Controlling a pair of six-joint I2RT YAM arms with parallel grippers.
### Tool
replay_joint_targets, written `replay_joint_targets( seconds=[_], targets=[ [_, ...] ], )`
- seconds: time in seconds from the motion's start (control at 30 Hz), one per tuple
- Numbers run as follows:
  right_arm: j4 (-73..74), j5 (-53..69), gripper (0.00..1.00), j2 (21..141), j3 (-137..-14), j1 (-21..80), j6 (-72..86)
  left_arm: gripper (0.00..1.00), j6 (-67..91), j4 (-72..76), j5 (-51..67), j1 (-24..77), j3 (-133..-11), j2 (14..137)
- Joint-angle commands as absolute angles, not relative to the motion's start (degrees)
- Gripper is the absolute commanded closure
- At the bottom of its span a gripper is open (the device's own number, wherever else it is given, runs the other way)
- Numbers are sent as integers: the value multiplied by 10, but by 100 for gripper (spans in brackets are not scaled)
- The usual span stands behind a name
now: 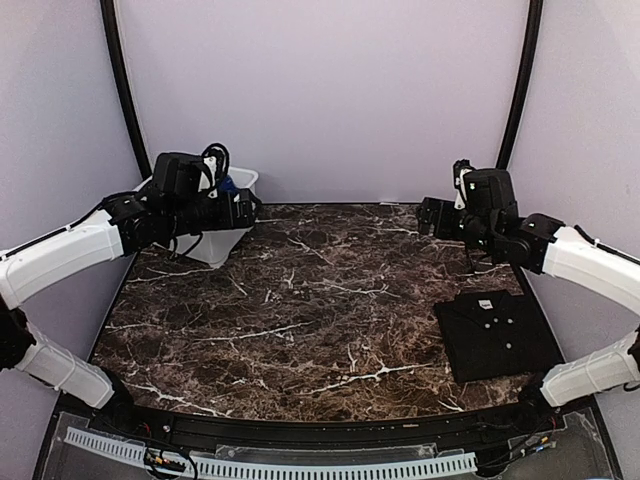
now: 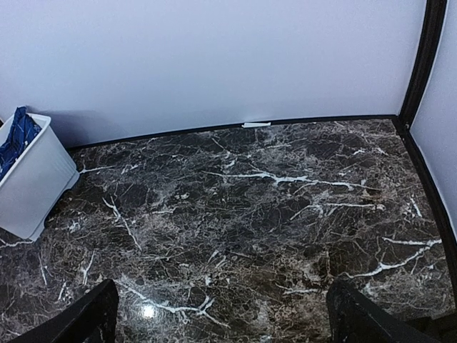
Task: Fold and stack the long sleeve shirts
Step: Pick up the crumpled shirt from the bin.
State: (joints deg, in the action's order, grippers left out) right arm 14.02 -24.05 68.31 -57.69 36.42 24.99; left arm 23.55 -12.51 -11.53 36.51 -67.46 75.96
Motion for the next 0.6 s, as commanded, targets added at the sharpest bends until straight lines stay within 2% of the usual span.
replay_joint_targets(
  seconds=[0.0, 0.17, 0.33, 0.57],
  targets=[
    [124, -242, 1, 702, -590, 372, 266, 1, 228, -123, -118, 363, -701, 770],
    [122, -233, 1, 711, -592, 374, 272, 1, 213, -123, -138, 353, -730, 786],
    [126, -227, 1, 709, -596, 376, 272, 1, 211, -174, -152, 314, -820, 831],
    [130, -203, 1, 707, -602, 377, 265, 1, 230, -277, -119, 191, -999, 986]
  ],
)
